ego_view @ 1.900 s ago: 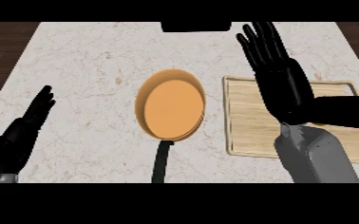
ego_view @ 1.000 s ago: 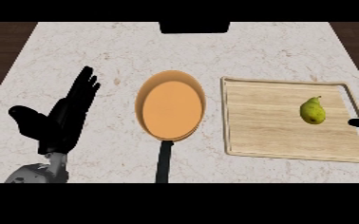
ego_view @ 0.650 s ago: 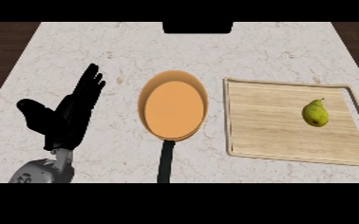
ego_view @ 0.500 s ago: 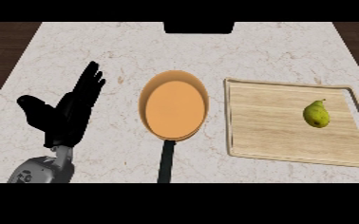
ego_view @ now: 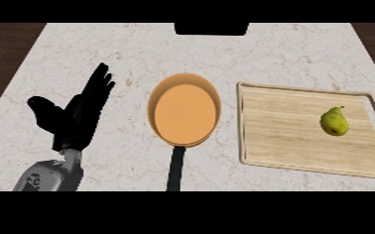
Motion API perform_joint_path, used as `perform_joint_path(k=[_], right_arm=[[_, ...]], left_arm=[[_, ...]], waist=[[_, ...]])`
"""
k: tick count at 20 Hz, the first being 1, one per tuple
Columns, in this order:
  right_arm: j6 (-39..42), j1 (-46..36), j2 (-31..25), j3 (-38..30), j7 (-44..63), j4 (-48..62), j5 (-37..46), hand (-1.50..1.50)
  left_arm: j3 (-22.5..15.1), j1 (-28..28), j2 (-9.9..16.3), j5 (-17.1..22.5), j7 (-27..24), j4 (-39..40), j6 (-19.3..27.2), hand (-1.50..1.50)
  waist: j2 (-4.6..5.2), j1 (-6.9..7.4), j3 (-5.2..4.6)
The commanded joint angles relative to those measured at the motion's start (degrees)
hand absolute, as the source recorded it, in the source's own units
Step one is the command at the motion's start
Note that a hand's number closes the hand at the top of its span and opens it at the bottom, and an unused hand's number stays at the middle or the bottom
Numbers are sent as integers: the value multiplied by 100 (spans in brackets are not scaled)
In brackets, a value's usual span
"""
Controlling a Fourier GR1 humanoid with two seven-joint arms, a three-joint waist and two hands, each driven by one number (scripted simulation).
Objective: Pick the pear from the tray and place it in the pot
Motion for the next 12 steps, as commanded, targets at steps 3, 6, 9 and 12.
perform_joint_path(k=[3,6,9,12], right_arm=[[42,-586,577,309,364,440,653,-150],[194,-575,718,349,-66,1005,1039,-150],[193,-250,959,513,341,226,1046,-150],[188,-512,967,503,351,607,1489,-150]], left_arm=[[45,182,-131,-178,-174,62,-138,0],[14,170,-175,-286,165,-368,36,0],[188,369,-127,-232,-54,-264,-161,0],[350,30,-61,-232,474,-390,-175,0]], waist=[[-7,-33,2],[-9,-24,7],[-36,-114,-1],[-25,-93,2]])
